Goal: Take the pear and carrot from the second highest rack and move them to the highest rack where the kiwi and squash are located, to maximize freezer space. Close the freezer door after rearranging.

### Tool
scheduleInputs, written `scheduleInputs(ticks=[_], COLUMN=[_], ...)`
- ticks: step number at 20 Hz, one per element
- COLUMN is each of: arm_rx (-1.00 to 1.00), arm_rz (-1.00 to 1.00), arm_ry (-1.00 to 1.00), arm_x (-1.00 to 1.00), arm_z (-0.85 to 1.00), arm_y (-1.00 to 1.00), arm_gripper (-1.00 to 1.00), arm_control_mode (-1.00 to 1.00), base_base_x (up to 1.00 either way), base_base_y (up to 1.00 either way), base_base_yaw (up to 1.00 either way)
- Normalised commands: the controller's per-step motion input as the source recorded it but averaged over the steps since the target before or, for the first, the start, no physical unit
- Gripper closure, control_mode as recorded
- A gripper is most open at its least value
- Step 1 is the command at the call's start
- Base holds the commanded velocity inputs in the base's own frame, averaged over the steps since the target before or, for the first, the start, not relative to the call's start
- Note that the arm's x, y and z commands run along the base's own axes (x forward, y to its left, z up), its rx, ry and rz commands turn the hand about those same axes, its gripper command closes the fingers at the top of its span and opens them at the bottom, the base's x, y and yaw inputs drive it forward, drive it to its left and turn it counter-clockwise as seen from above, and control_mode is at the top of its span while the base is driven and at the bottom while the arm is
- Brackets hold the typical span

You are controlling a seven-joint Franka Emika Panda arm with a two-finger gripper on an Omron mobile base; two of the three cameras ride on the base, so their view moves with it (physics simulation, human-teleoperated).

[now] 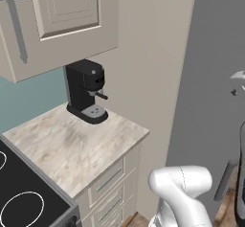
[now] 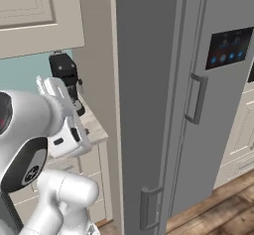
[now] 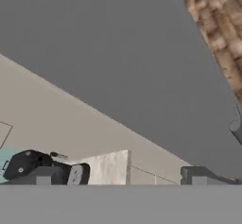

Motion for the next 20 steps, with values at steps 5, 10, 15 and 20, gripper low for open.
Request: scheduleInputs(ticks=[5,10,15,20], arm_rx=[0.23,0.25,0.36,0.36], arm_rz=[-0.35,-0.31,-0.03,0.00], arm_ry=[0.00,-0.14,-0.26,-0.09], arm_x=[0.62,0.34,0.07,0.35], arm_z=[0.00,-0.02,-0.07,-0.01], arm_y=[-0.21,-0.63,-0.87,-0.66], arm_gripper=[-1.00,-1.00,-1.00,-1.00], arm_control_mode=[-1.00,-1.00,-1.00,-1.00], base_base_x=[0.00,0.00,0.00,0.00], base_base_y=[0.00,0.00,0.00,0.00], base_base_yaw=[0.00,0.00,0.00,0.00])
